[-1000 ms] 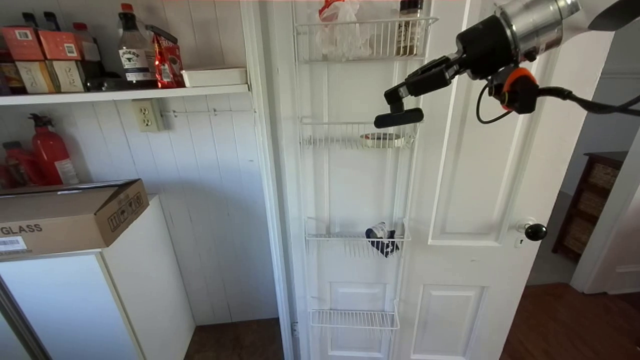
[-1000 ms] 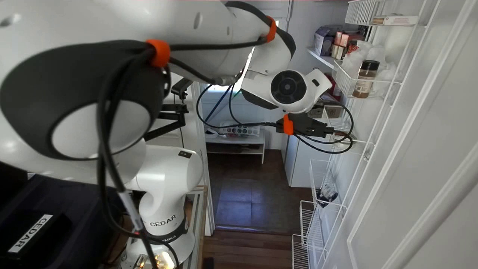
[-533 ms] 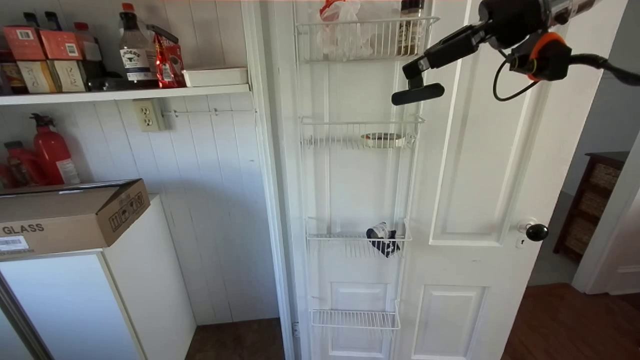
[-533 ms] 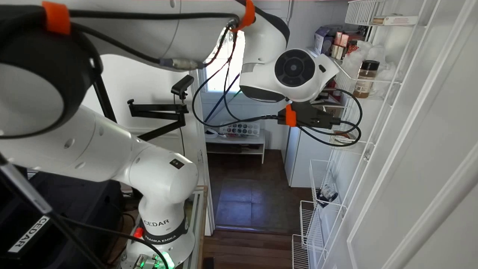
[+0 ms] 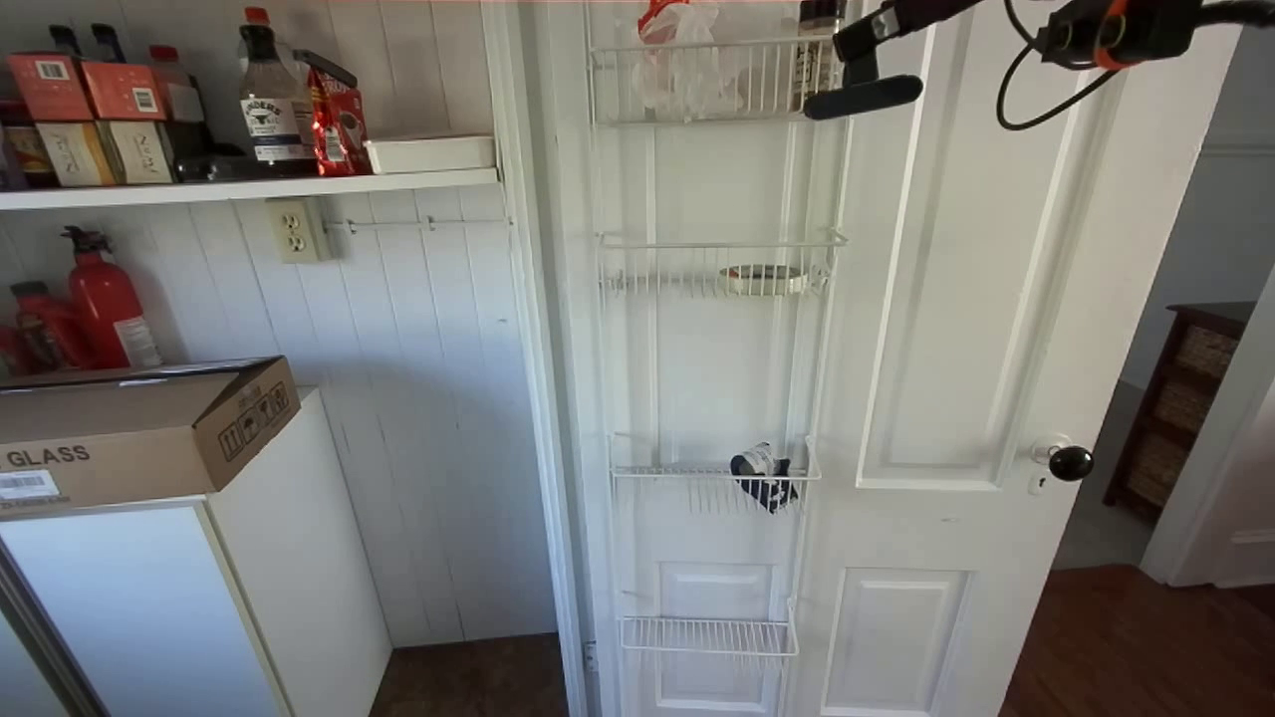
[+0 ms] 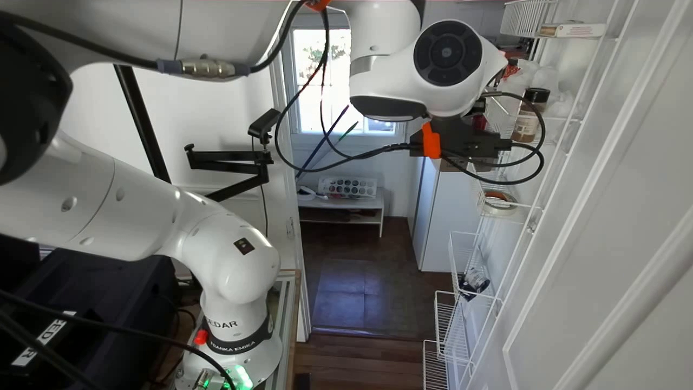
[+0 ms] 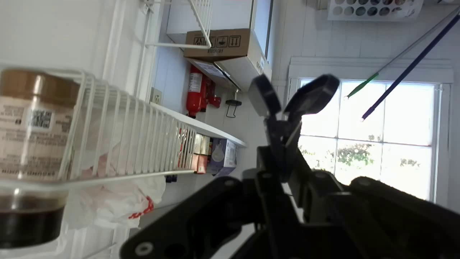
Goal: Move the black clip to the top shelf
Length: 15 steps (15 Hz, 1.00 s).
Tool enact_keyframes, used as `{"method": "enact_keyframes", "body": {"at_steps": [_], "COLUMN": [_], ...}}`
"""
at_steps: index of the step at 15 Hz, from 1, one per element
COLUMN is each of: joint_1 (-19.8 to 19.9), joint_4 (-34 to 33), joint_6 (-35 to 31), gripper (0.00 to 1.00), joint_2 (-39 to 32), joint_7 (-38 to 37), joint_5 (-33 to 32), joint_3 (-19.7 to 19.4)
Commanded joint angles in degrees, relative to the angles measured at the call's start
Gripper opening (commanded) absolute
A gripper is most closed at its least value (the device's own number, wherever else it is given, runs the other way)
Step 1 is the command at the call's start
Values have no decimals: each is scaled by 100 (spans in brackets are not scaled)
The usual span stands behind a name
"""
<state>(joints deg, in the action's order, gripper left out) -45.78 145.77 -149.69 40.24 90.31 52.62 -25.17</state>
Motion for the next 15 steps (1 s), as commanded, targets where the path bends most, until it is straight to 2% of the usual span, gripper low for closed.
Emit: {"method": "enact_keyframes", "body": {"at_steps": [1, 3, 7, 11, 15], "joint_1": [306, 406, 884, 1679, 2557], "joint_4": [-408, -611, -999, -1434, -1815], "joint_6": [343, 446, 699, 1068, 1666], "gripper": [4, 4, 4, 4, 4], "joint_2": [-175, -340, -801, -1343, -1742], "joint_7": [552, 952, 1708, 2464, 2801], "joint_5": [615, 1014, 1693, 2246, 2677], "joint_3": [264, 390, 755, 1271, 1853]}}
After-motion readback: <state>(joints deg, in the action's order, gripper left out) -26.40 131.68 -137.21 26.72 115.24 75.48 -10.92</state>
